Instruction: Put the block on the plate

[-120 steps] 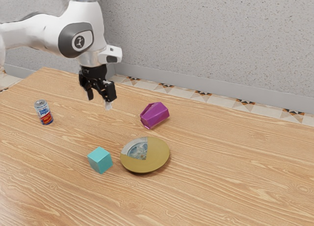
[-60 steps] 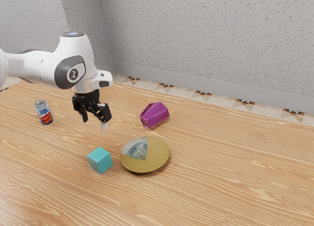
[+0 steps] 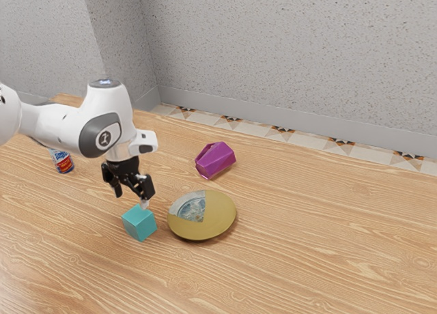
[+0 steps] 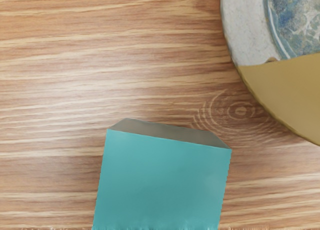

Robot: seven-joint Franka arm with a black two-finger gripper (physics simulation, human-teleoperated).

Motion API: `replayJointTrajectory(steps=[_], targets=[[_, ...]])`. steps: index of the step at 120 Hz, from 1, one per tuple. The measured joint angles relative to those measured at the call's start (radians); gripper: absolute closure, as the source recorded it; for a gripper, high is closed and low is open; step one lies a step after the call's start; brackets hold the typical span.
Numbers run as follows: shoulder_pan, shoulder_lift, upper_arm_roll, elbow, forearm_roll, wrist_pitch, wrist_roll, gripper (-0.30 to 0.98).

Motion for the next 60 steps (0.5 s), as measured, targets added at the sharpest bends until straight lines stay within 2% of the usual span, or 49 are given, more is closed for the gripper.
replayJointTrajectory(steps=[60], targets=[[0.003,0.056,-0.001,-0.035,0.001,0.074,-0.005,0.0]])
